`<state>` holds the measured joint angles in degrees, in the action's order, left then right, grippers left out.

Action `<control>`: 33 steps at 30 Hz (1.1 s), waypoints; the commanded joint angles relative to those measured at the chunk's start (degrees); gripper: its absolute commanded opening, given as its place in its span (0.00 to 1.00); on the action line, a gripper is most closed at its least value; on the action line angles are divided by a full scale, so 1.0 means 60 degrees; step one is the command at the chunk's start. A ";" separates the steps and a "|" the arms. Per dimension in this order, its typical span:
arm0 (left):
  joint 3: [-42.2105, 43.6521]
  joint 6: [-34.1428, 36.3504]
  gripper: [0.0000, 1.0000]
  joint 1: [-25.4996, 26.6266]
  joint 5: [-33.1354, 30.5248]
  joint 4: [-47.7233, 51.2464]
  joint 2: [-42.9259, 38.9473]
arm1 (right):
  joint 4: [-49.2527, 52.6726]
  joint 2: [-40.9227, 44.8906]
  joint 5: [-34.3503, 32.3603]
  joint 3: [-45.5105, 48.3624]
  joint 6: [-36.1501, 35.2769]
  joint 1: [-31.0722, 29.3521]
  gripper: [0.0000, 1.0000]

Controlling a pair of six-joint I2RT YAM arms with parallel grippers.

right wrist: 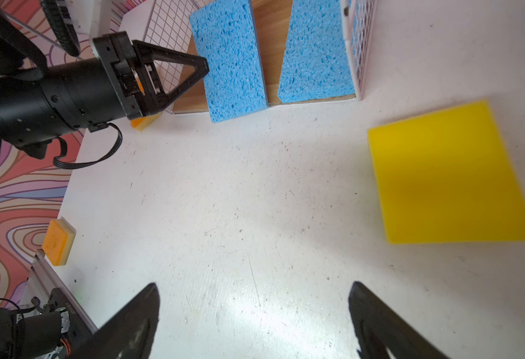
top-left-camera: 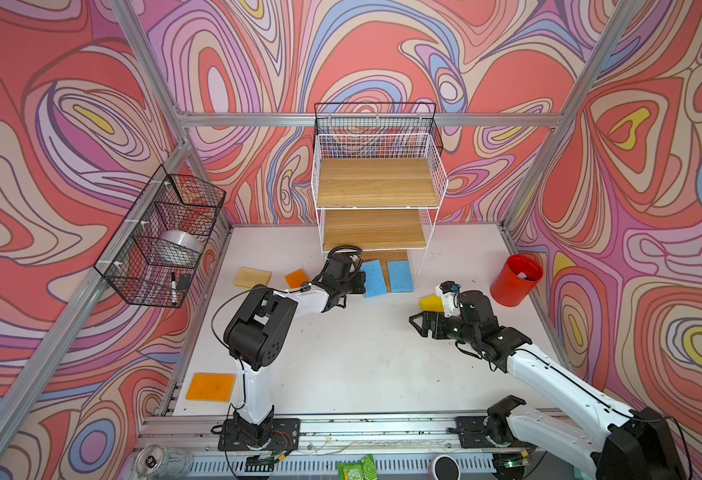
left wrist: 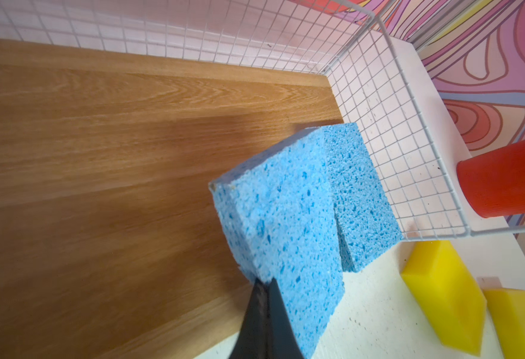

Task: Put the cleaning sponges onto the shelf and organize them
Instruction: 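Carry the second blue sponge onto the bottom shelf beside the first with the left gripper, then lower the blue sponge flat against the first sponge on the shelf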

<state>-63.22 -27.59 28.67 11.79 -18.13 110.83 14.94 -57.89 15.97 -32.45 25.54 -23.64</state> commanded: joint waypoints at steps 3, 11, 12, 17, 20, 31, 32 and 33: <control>-0.0111 0.0102 0.00 -0.0032 0.0048 -0.1005 -0.0059 | -0.0174 -0.0020 0.0047 0.0003 -0.0176 0.0065 0.98; -0.0610 0.0216 0.00 -0.0042 0.0364 -0.0798 0.0397 | -0.0149 -0.0123 0.0093 -0.0100 -0.0239 0.0060 0.98; -0.0676 0.0229 0.00 -0.0032 0.0445 -0.0711 0.0452 | -0.0132 -0.0122 0.0082 -0.0107 -0.0250 0.0063 0.98; -0.0713 0.0212 0.00 -0.0042 0.0756 -0.0491 0.0514 | -0.0087 -0.0093 0.0048 -0.0100 -0.0289 0.0061 0.98; -0.0729 0.0205 0.00 -0.0038 0.0724 -0.0387 0.0553 | -0.0138 -0.0148 0.0078 -0.0103 -0.0283 0.0067 0.98; -0.1085 0.0228 0.56 -0.0033 0.0190 0.0097 0.0720 | -0.0124 0.0045 0.0047 0.0068 -0.0214 0.0059 0.98; -0.1053 0.0208 0.59 -0.0038 0.0153 0.0107 0.0683 | -0.0129 0.0065 0.0049 0.0085 -0.0199 0.0062 0.98; -0.1009 0.0205 0.62 -0.0040 0.0131 0.0093 0.0624 | -0.0131 0.0075 0.0049 0.0101 -0.0194 0.0064 0.98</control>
<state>-66.81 -26.33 29.19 14.11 -17.28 115.28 14.57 -58.43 16.16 -32.42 24.67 -23.64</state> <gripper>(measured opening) 0.579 0.983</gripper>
